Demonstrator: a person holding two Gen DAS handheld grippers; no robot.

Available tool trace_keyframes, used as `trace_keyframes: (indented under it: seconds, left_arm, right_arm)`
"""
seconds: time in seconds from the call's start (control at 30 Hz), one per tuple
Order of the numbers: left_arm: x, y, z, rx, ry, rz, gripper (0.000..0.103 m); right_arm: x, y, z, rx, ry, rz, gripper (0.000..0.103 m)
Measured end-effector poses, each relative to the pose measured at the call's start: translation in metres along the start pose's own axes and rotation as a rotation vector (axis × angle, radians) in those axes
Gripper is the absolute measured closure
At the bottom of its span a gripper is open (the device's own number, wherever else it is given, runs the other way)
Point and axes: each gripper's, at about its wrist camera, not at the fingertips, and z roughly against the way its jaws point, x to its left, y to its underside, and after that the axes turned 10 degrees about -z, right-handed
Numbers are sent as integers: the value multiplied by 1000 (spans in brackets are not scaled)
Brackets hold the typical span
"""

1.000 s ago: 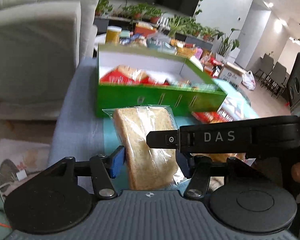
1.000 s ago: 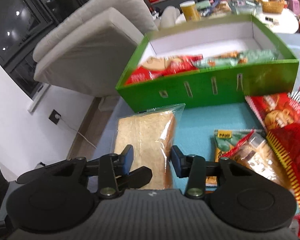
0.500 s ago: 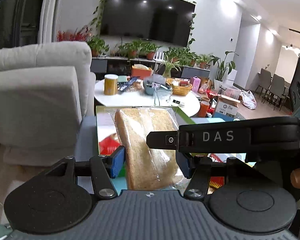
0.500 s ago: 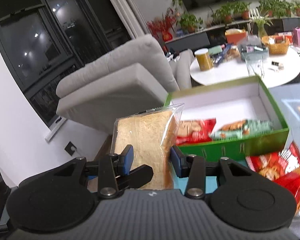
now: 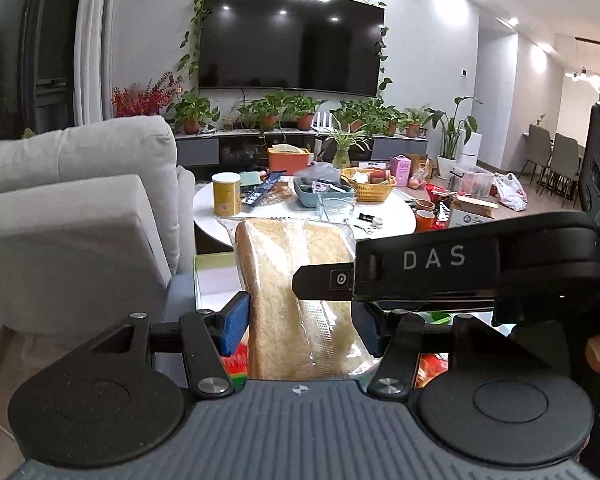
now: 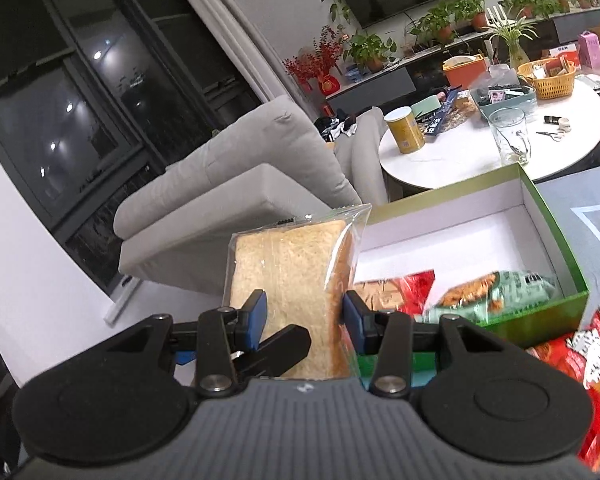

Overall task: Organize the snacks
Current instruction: 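Lift the bread loaf with the right tool toward the green box, then lower the bread loaf into the green box and open the right tool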

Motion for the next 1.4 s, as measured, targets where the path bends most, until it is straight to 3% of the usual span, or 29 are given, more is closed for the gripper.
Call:
trace_keyframes:
  seconds: [0.37,0.83,1.13,1.3,1.4]
  left_arm:
    - [14,-17,-49,17,-17,-31,51]
    - [38,-5,-115,73,-15,5,51]
    - [51,10,-137,133,-10,55,49]
    - [56,17,-141,177,-72,77,47]
    - [59,16,-138,182,-72,93,47]
  right_arm:
    - [-18,-27,-32,-10,-17,-62,54]
    - [-39,-35,-80,26,34,-93,53]
    - [-43,-29,-99,63,64,-68,53]
    - [-44,-25,-98,63,79,-50,54]
    - [-43,-26,-94,63,72,-45,54]
